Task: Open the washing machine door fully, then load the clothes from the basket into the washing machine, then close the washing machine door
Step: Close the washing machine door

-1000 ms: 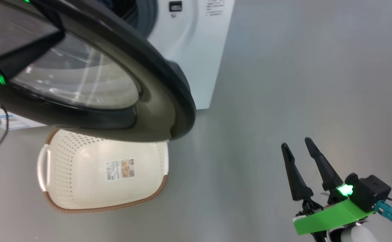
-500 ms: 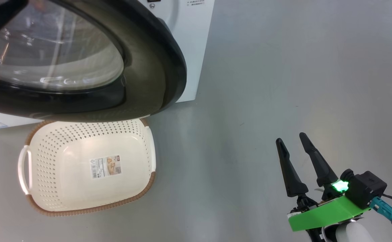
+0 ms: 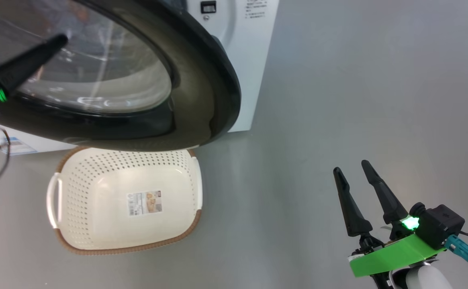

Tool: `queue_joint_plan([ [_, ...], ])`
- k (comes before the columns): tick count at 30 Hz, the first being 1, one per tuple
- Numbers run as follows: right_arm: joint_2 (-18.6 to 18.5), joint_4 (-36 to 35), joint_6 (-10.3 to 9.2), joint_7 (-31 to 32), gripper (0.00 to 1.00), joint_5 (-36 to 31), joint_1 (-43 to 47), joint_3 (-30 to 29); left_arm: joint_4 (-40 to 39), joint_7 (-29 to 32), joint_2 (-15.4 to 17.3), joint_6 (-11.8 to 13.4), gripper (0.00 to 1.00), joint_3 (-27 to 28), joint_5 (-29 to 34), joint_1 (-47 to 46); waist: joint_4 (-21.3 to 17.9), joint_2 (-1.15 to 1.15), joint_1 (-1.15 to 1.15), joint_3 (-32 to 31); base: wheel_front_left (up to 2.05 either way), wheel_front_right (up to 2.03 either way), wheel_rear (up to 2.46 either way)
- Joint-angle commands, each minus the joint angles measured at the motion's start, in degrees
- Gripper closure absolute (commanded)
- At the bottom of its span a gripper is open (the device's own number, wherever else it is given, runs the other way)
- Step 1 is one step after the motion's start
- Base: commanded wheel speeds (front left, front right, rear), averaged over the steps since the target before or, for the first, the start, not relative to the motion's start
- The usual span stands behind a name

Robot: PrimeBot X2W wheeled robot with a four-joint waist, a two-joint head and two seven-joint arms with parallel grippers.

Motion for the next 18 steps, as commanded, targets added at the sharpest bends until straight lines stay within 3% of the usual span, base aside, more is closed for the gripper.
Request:
queue_joint_plan([
  [1,-0.9,-1.1,0.09,-0.3,0.00,-0.1,-0.3,0.9,-1.8,-1.2,2.9,-0.2,1.00,1.9,-0.7,1.4,1.7,0.00,0.00,-1.7,0.00,0.00,0.00],
  [3,-1.3,-1.0,0.09,-0.3,0.00,0.1,0.1,0.8,-2.1,-2.3,2.7,-0.2,1.00,1.8,-1.2,3.5,2.4,0.00,0.00,-2.4,0.00,0.00,0.00],
  [7,-2.3,-0.9,0.09,-0.3,0.00,0.3,0.8,0.8,-2.5,-4.9,2.0,-0.2,0.90,1.7,-1.8,7.2,3.7,0.00,0.00,-3.5,0.00,0.00,0.00],
  [8,-2.5,-0.8,0.09,-0.3,0.00,0.4,0.9,0.7,-2.7,-5.8,1.8,-0.2,0.72,1.6,-1.7,8.1,4.1,0.00,0.00,-3.8,0.00,0.00,0.00],
  [10,-2.9,-0.8,0.09,-0.3,0.00,0.6,1.2,0.5,-2.6,-7.0,1.1,-0.2,0.53,1.4,-2.2,10.0,4.7,0.00,0.00,-4.3,0.00,0.00,0.00],
  [11,-3.1,-0.9,0.09,-0.3,0.00,0.7,1.4,0.4,-2.9,-7.4,1.1,-0.2,0.08,1.0,-2.0,11.0,5.0,0.00,0.00,-4.5,0.00,0.00,0.00],
  [12,-3.3,-0.9,0.09,-0.3,0.00,0.7,1.6,0.3,-3.0,-8.0,1.0,-0.2,0.00,0.7,-1.9,12.0,5.3,0.00,0.00,-4.7,0.00,0.00,0.00],
  [18,-4.1,-1.1,0.09,-0.3,0.00,0.8,3.0,-0.2,-3.8,-11.8,0.5,-0.2,0.00,0.3,-2.1,17.1,6.8,0.00,0.00,-5.9,0.00,0.00,0.00],
])
